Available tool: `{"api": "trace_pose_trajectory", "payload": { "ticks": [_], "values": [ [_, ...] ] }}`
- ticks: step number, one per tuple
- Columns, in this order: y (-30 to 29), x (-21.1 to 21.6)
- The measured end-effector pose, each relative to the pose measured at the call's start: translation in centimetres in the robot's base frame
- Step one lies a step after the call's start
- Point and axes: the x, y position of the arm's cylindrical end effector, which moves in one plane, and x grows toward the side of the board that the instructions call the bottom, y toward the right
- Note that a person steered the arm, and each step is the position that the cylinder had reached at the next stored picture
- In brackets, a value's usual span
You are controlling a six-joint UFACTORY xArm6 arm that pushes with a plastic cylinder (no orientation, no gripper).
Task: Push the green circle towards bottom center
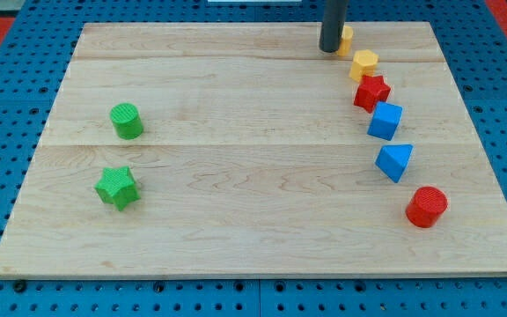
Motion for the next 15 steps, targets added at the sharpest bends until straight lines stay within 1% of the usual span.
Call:
{"api": "trace_pose_trajectory", "payload": {
  "ticks": [1, 2, 3, 4, 5, 6, 7, 8, 9, 10, 11, 12, 13, 14, 15],
  "values": [
    [-2.9, -0.3],
    [-2.7, -2.1],
    [0.0, -2.9],
    [0.7, -2.1],
    [-1.4, -2.0],
    [-7.3, 0.1],
    [-17.2, 3.0],
    [-27.7, 4.7],
    [-30.4, 10.7],
    [-22.5, 11.4],
    [-26.9, 10.2],
    [-36.6, 11.7],
    [-29.5, 14.8],
    [-18.3, 15.0],
    [-26.9, 15.9]
  ]
}}
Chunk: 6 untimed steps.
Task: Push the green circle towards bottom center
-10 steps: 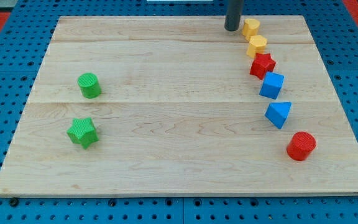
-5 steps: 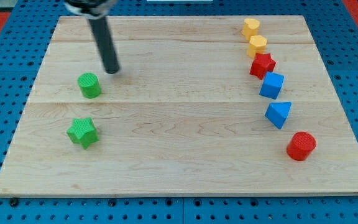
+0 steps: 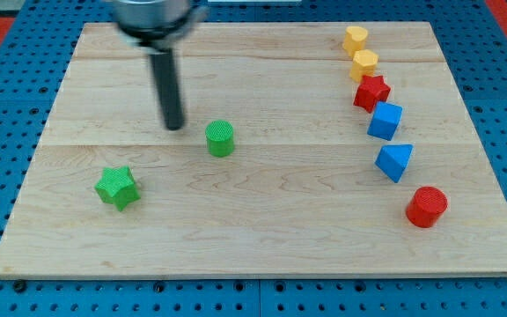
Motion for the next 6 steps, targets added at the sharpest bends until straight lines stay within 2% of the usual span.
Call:
{"api": "trace_pose_trajectory", "payload": {
  "ticks": [1, 2, 3, 4, 5, 6],
  "values": [
    [6.5, 1.4],
    [18.1, 1.4],
    [21.0, 3.3],
    [12.2, 4.2],
    [17.2, 6.6],
    [24.6, 8.0]
  ]
}}
